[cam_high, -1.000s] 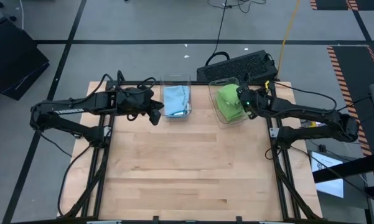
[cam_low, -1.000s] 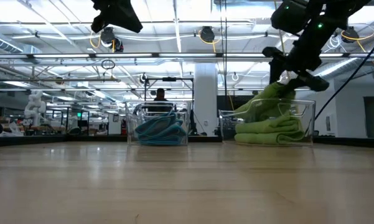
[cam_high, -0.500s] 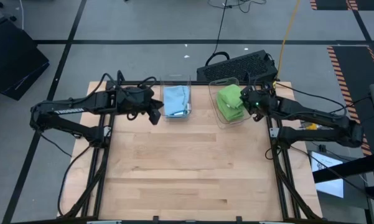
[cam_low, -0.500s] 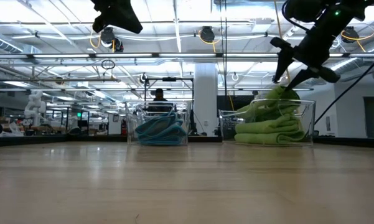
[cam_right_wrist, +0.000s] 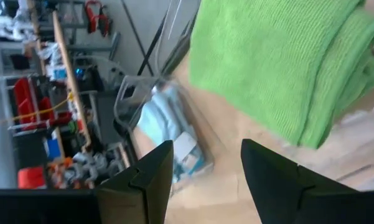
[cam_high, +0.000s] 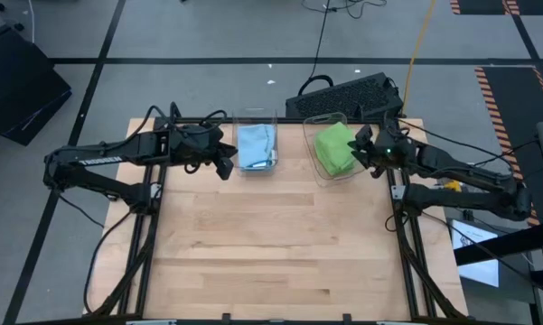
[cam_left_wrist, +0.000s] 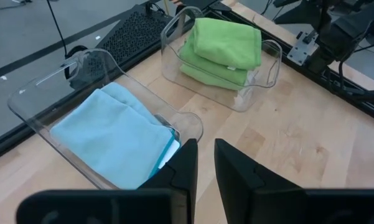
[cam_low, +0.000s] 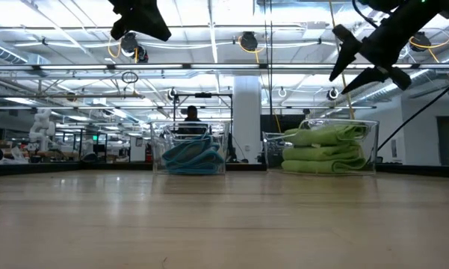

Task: Fold microfiber towels
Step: Stack the folded green microfiber towel on top of the other green microfiber towel in the right transparent bin

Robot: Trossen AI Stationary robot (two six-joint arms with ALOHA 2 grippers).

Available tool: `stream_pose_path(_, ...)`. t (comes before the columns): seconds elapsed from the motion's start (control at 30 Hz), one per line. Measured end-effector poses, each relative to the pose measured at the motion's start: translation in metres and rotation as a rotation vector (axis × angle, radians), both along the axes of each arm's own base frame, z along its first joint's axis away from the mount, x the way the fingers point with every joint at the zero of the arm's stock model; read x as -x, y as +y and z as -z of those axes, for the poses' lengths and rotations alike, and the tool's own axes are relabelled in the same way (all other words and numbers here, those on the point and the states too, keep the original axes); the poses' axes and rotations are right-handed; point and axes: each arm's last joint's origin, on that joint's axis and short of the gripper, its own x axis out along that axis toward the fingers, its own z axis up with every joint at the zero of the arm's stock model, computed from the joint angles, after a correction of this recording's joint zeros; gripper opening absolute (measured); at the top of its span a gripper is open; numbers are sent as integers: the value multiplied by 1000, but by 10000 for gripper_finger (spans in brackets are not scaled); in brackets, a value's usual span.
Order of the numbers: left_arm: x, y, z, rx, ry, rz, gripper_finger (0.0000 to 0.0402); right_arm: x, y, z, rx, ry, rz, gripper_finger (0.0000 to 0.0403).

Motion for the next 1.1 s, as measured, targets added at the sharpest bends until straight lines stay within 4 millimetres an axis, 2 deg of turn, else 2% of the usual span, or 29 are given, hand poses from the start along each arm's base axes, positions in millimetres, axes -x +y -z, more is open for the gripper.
stream_pose_path(0.13, 0, 0, 0, -5, 3, 4, 56, -2, -2, -6, 57, -40, -8, 180)
stream_pose_path(0.27, 0, 0, 0, -11, 6, 9, 56, -16, -13, -17, 178, -36, -14, 156)
stream_pose_path(0.43, 0, 0, 0, -11, 6, 9, 56, -35, -33, -32, 265, 212, -177, 106)
stream_pose_path(0.63, 0, 0, 0, -10, 5, 8, 56, -70, -65, -82, 420, 541, -482, 43)
stream_pose_path(0.73, 0, 1, 0, -10, 3, 2, 56, -82, -84, -88, 367, 773, -658, 11)
stream_pose_path(0.87, 0, 2, 0, 0, -6, -9, 56, -89, -109, -68, 175, 980, -888, 7)
stream_pose_path(1.0, 0, 2, 0, 5, -9, -12, 56, -92, -127, -35, -13, 1035, -1065, 4)
stream_pose_path(1.1, 0, 2, 0, 21, -18, -25, 56, -91, -137, -22, -74, 1074, -1113, 1)
